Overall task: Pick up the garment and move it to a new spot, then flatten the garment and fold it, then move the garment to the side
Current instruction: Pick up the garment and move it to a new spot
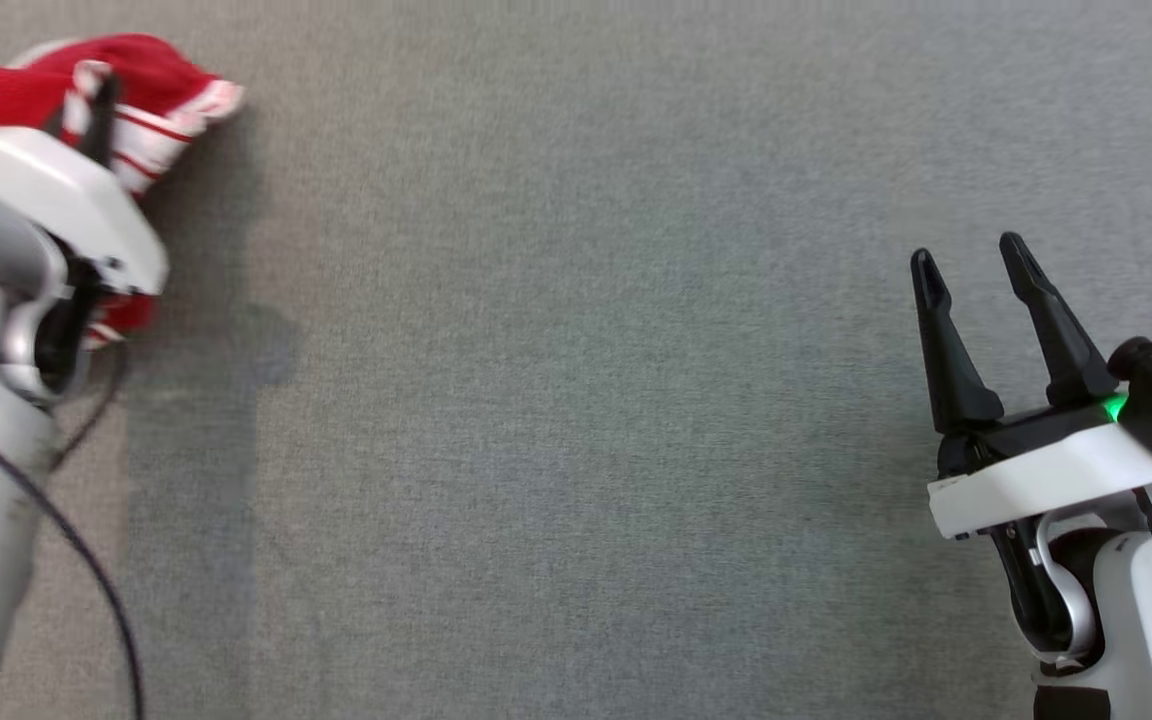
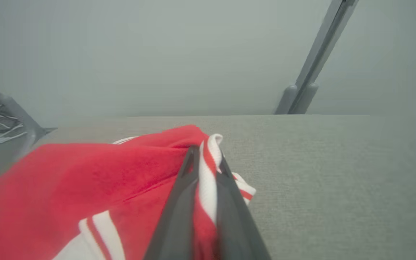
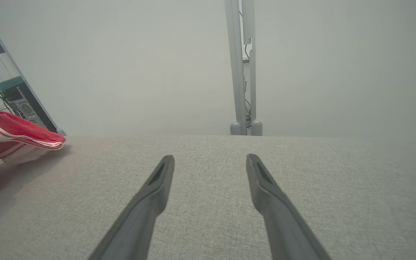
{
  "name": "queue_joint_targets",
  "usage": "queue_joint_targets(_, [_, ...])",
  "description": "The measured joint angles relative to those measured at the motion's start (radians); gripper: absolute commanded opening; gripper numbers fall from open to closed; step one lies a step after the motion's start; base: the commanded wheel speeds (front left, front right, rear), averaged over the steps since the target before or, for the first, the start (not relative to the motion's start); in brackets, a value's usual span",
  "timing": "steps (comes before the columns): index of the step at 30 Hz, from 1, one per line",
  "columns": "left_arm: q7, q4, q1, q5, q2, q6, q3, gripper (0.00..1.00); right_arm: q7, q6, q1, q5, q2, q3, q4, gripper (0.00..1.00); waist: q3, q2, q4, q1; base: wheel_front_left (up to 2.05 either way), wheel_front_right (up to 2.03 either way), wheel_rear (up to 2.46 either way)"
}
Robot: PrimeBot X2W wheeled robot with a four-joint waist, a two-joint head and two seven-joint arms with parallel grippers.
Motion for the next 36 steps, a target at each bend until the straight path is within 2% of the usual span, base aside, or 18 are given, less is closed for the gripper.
queue_joint_targets(3, [0.005, -0.073, 0.030, 0.014, -0.042, 0.006, -0.038, 0.00, -0.009, 0.000, 0.017, 0.008, 0.000, -0.010, 0.012, 1.00, -0.034, 0.0000, -0.018, 0.0000, 0.00, 0.00, 0.00])
queue_joint_targets(10, [-0.002, -0.188, 0.083, 0.050, -0.163, 0.051, -0.127, 0.00, -0.030, 0.000, 0.052, 0.034, -0.001, -0.030, 0.031, 1.00, -0.093, 0.0000, -0.080, 0.0000, 0.00, 0.00, 0.00])
queue_joint_targets(14, [-0.021, -0.176, 0.093, 0.058, -0.237, 0.075, -0.162, 0.00, -0.044, 0.000, 0.055, 0.052, -0.001, -0.020, 0.043, 1.00, -0.111, 0.0000, -0.126, 0.0000, 0.00, 0.00, 0.00])
queue_joint_targets(21, [-0.077, -0.096, 0.083, 0.062, -0.352, 0.079, -0.216, 0.00, -0.072, 0.000, 0.053, 0.090, -0.001, 0.022, 0.077, 1.00, -0.115, 0.0000, -0.220, 0.0000, 0.00, 0.00, 0.00])
queue_joint_targets(28, [-0.146, 0.013, 0.055, 0.039, -0.390, 0.089, -0.289, 0.00, -0.101, 0.000, 0.034, 0.129, -0.001, 0.086, 0.132, 1.00, -0.101, 0.0000, -0.313, 0.0000, 0.00, 0.00, 0.00])
queue_joint_targets(33, [-0.191, 0.057, 0.054, -0.049, -0.391, 0.102, -0.405, 0.00, -0.125, 0.000, 0.013, 0.148, 0.000, 0.122, 0.183, 1.00, -0.096, 0.0000, -0.357, 0.0000, 0.00, 0.00, 0.00])
queue_joint_targets(34, [-0.199, 0.065, 0.052, -0.063, -0.392, 0.106, -0.429, 0.15, -0.128, 0.000, 0.008, 0.151, -0.001, 0.125, 0.190, 1.00, -0.096, 0.0001, -0.362, 0.0000, 0.00, 0.00, 0.00])
queue_joint_targets(36, [-0.217, 0.082, 0.049, -0.084, -0.392, 0.110, -0.477, 0.59, -0.135, 0.000, 0.003, 0.153, -0.001, 0.132, 0.209, 1.00, -0.102, 0.0000, -0.366, 0.0000, 0.00, 0.00, 0.00])
